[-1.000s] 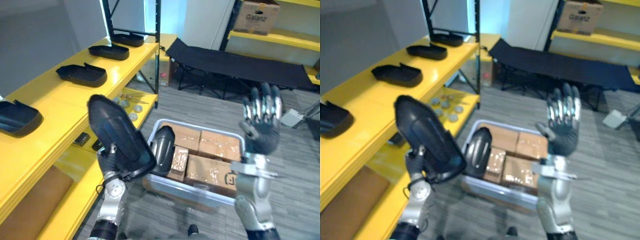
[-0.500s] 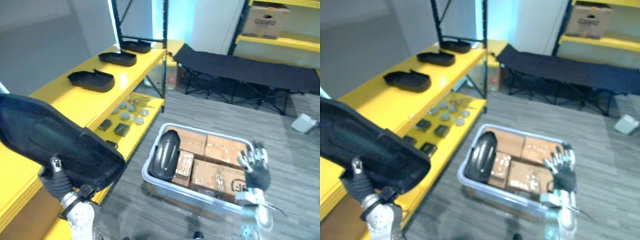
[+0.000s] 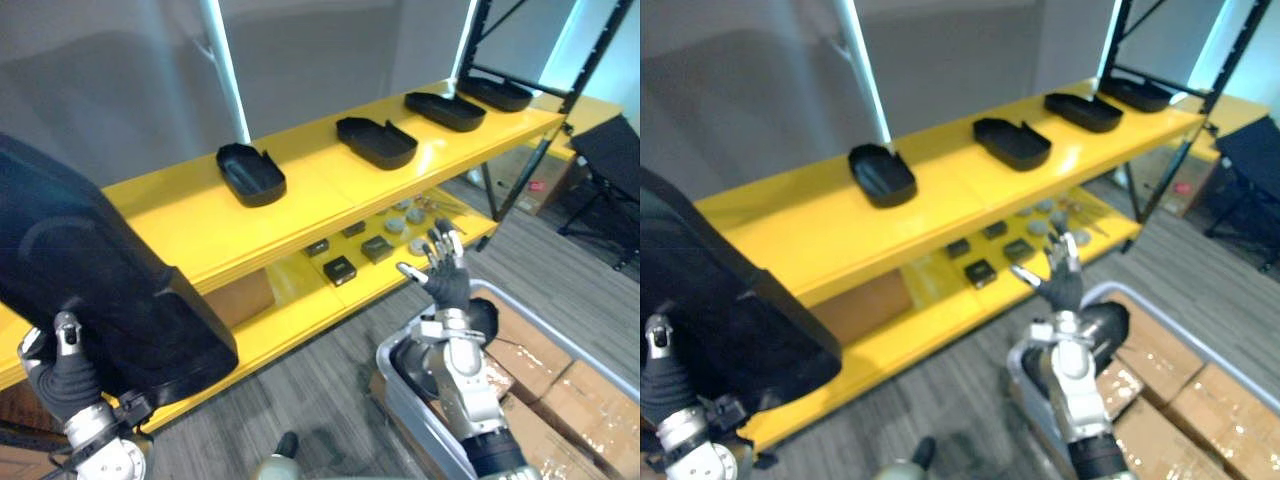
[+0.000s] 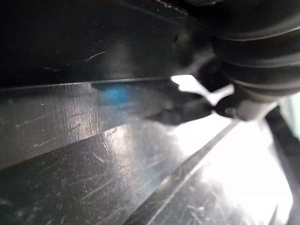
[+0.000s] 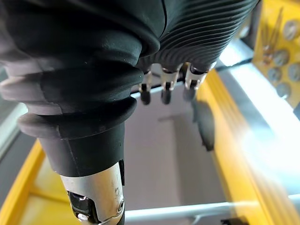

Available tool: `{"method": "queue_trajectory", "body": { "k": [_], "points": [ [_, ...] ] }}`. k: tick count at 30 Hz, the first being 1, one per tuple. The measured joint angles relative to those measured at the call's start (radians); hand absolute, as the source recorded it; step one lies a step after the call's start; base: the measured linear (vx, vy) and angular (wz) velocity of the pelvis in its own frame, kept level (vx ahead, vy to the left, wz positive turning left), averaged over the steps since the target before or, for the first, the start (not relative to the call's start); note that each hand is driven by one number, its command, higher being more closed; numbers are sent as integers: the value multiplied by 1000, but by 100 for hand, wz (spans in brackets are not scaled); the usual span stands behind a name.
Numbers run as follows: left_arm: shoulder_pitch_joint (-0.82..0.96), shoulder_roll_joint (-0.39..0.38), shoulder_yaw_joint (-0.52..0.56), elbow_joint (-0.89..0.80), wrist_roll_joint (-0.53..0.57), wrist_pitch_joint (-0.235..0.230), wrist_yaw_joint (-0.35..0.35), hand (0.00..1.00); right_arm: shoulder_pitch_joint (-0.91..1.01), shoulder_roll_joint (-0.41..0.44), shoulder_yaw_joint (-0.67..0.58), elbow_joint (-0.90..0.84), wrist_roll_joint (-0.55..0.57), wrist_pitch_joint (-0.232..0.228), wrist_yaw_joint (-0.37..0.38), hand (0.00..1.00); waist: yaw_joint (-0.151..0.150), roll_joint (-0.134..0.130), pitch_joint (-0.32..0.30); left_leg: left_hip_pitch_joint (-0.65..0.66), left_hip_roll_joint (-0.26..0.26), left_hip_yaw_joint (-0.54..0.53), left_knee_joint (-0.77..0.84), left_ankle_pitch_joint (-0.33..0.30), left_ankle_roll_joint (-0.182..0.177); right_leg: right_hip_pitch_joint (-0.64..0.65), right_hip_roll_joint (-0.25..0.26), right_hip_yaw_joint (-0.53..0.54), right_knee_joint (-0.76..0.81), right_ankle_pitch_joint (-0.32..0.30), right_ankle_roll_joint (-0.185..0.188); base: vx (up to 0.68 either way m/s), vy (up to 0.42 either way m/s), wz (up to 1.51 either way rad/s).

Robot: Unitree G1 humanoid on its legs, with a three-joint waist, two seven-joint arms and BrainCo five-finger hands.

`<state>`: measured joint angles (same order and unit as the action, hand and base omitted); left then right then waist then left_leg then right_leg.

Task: Walk over and take plastic housings, then place them on the shelf

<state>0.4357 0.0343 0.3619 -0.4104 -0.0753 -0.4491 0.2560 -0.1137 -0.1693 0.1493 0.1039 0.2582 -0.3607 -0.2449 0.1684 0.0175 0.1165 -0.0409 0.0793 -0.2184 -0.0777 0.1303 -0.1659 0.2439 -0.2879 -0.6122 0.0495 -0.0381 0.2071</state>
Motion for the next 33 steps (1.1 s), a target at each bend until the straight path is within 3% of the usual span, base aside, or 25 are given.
{"method": "queue_trajectory", "body": {
  "k": [4,6,8,9,10,11,12,13,15,18,24,29,32,33],
  "points": [
    [11,0,-21,-6,-44,5,-103,100,15,-1,-29,-15,-19,23,-19,0,2,4,26,-31,-5,-51,2,14,7,-29,5,22,74,-74,-9,-35,-40,34],
    [21,-2,-32,-6,-92,8,-131,100,44,-1,-66,-30,-19,31,-19,0,-14,4,47,-38,-9,-91,2,28,7,-32,28,67,106,-122,-28,-67,-96,65],
    [48,-3,-33,-3,-116,8,-148,100,83,1,-104,-45,-18,34,-15,0,-15,2,58,-48,-11,-108,13,36,9,-31,27,47,149,-149,-32,-40,-77,57],
    [55,-3,-35,2,-112,8,-149,100,99,3,-117,-46,-18,34,-13,0,-17,2,65,-55,-17,-97,21,48,24,-25,27,34,160,-156,-40,-36,-18,74],
    [53,-2,-53,12,-110,8,-152,100,123,5,-141,-46,-19,34,-8,0,-30,0,79,-64,-31,-20,22,81,67,-6,27,15,166,-168,-58,-33,-8,89],
    [51,-3,-66,13,-111,8,-156,100,134,5,-157,-46,-19,33,-1,0,-39,2,88,-65,-35,36,22,95,86,6,29,0,170,-175,-63,-94,23,115],
    [38,-2,-82,21,-112,1,-171,100,155,5,-176,-46,-19,31,8,0,-51,3,108,-67,-28,138,28,90,146,25,27,-28,189,-192,-48,-97,25,83],
    [33,-2,-88,25,-112,0,-179,100,163,5,-181,-46,-21,30,12,0,-52,7,122,-72,-18,182,46,83,158,34,27,-44,199,-197,-40,-169,33,88],
    [45,-2,-120,32,-116,-2,-201,100,194,-5,-186,-50,-38,7,27,0,-68,28,129,-122,10,270,109,76,160,34,25,-84,241,-232,-23,-161,23,67],
    [70,-2,-145,34,-116,-2,-201,100,181,-7,-180,-48,-38,-38,53,0,-64,44,134,-118,23,329,122,77,159,13,8,-52,273,-244,-23,-83,30,-10],
    [36,31,-156,38,-115,0,-195,100,175,-7,-187,-51,-3,-66,77,0,-74,36,137,-109,8,372,118,84,150,-13,-27,-16,291,-240,-17,13,40,-15],
    [-6,70,-182,40,-96,-3,-116,100,119,-15,-186,-47,4,-68,102,0,-73,39,141,-173,-15,363,157,82,153,-75,-70,-23,367,-258,-1,1,43,14],
    [-36,79,-172,40,-72,-16,-95,100,93,-11,-187,-45,2,-77,91,0,-69,33,164,-173,-54,345,207,39,160,-16,-106,-73,370,-278,14,43,46,37],
    [-48,79,-160,40,-71,-26,-96,100,93,-2,-189,-44,1,-77,88,0,-68,17,173,-186,-68,346,240,17,164,4,-120,-98,367,-284,24,85,70,44]
  ]
}}
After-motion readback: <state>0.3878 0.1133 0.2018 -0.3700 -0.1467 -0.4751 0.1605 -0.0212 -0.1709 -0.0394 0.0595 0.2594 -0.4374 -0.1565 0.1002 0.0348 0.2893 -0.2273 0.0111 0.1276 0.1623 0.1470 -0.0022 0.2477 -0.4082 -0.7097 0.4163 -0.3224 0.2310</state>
